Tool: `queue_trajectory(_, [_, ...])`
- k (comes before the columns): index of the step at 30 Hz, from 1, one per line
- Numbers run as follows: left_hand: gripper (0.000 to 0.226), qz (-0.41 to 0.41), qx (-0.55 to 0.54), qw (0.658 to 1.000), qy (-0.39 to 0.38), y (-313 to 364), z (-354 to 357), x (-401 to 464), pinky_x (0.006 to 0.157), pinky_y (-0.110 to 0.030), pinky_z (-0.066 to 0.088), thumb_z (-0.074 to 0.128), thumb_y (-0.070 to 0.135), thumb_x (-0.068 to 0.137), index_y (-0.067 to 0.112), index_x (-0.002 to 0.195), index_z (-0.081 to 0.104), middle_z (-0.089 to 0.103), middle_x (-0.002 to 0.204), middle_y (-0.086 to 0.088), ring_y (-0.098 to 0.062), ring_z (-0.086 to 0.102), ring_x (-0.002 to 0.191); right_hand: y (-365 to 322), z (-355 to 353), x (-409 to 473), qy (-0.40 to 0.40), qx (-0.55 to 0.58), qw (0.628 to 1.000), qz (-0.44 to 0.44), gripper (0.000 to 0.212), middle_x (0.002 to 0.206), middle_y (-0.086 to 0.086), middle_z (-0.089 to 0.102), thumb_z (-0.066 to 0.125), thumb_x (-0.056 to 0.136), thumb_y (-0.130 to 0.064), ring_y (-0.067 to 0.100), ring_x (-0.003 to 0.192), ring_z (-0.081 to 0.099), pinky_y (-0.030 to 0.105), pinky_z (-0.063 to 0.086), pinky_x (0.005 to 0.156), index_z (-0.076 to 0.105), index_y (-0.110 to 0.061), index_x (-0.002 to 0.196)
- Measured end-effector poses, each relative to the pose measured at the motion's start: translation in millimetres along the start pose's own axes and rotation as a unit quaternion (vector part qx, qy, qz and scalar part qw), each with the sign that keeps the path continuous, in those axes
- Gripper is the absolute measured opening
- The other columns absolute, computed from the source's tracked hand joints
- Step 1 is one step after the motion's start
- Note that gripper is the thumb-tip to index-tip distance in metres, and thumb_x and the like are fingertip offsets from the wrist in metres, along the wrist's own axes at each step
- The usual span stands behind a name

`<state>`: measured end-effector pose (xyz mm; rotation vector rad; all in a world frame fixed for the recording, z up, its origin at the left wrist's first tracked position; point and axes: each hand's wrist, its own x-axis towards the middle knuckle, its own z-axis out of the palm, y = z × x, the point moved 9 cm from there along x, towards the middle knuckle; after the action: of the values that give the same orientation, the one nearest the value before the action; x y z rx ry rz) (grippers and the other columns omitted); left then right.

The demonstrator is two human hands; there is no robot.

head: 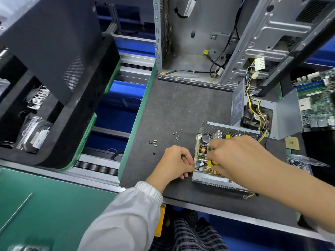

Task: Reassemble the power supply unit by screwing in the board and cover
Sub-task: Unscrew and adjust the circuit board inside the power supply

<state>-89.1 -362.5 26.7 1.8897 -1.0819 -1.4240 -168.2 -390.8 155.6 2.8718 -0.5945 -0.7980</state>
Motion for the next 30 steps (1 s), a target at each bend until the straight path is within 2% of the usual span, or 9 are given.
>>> queue_trajectory(3, [0.021, 0.004, 0.003, 1.000, -0.004, 1.2, 0.3, -1.4, 0.045, -0.019, 0.048, 0.073, 0.000, 0.082, 0.015, 0.070, 0.065, 0.062, 0.062, 0.000, -0.007, 0.058, 0.045, 1.2, -6.1, 0.5, 0.007, -0.001, 1.000, 0.004, 0.008, 0.098, -0.004, 0.048, 0.051, 0.094, -0.018, 0.024, 0.088, 0.061, 0.032, 0.031, 0.057, 0.058, -0.021, 0.097])
queue_trajectory(9, [0.015, 0.035, 0.001, 0.999, -0.008, 1.3, -2.1, -7.3, 0.046, -0.019, 0.048, 0.072, -0.001, 0.083, 0.013, 0.078, 0.068, 0.062, 0.062, 0.000, -0.009, 0.060, 0.052, 4.7, -9.3, 0.5, 0.017, 0.004, 1.000, 0.005, 0.015, 0.103, -0.005, 0.056, 0.047, 0.096, -0.026, 0.024, 0.092, 0.062, 0.029, 0.032, 0.059, 0.060, -0.021, 0.101])
queue_trajectory(14, [0.012, 0.077, -0.006, 0.997, 0.019, 4.5, -0.1, -10.7, 0.046, -0.012, 0.043, 0.078, 0.001, 0.078, 0.011, 0.078, 0.072, 0.060, 0.067, 0.003, -0.007, 0.053, 0.053, 16.6, -12.8, -10.9, 0.053, 0.038, 0.998, 0.000, 0.025, 0.094, -0.009, 0.049, 0.040, 0.096, -0.043, 0.016, 0.093, 0.060, 0.027, 0.035, 0.057, 0.058, -0.027, 0.102])
queue_trajectory(17, [0.013, 0.101, 0.000, 0.994, 0.043, 5.5, 0.9, -12.2, 0.054, -0.010, 0.043, 0.080, 0.001, 0.075, 0.012, 0.076, 0.073, 0.059, 0.073, 0.005, -0.006, 0.050, 0.055, 20.8, -9.7, -13.8, 0.057, 0.051, 0.997, -0.001, 0.028, 0.095, -0.010, 0.049, 0.040, 0.095, -0.049, 0.014, 0.093, 0.059, 0.027, 0.038, 0.059, 0.057, -0.029, 0.104])
queue_trajectory(23, [0.026, 0.119, -0.021, 0.990, 0.070, 3.4, -1.3, -13.9, 0.058, -0.012, 0.044, 0.084, 0.005, 0.072, 0.025, 0.072, 0.067, 0.059, 0.077, 0.004, -0.007, 0.050, 0.057, 22.6, -5.6, -13.5, 0.066, 0.063, 0.996, -0.001, 0.032, 0.098, -0.012, 0.051, 0.039, 0.094, -0.052, 0.012, 0.093, 0.059, 0.025, 0.039, 0.059, 0.056, -0.030, 0.109])
queue_trajectory(26, [0.024, 0.123, -0.041, 0.990, 0.063, 2.7, -1.9, -15.5, 0.056, -0.012, 0.044, 0.086, 0.008, 0.071, 0.024, 0.076, 0.068, 0.060, 0.078, 0.005, -0.008, 0.052, 0.058, 24.9, -8.7, -15.4, 0.074, 0.088, 0.993, 0.001, 0.032, 0.100, -0.014, 0.052, 0.039, 0.093, -0.053, 0.010, 0.092, 0.058, 0.026, 0.046, 0.064, 0.057, -0.034, 0.111])
queue_trajectory(30, [0.014, 0.124, -0.061, 0.988, 0.066, 0.4, -3.8, -17.4, 0.052, -0.015, 0.047, 0.083, 0.010, 0.076, 0.019, 0.080, 0.073, 0.066, 0.078, 0.002, -0.011, 0.057, 0.064, 28.8, -12.6, -18.0, 0.084, 0.119, 0.989, 0.008, 0.032, 0.103, -0.018, 0.053, 0.041, 0.092, -0.056, 0.006, 0.093, 0.057, 0.024, 0.043, 0.063, 0.057, -0.040, 0.115])
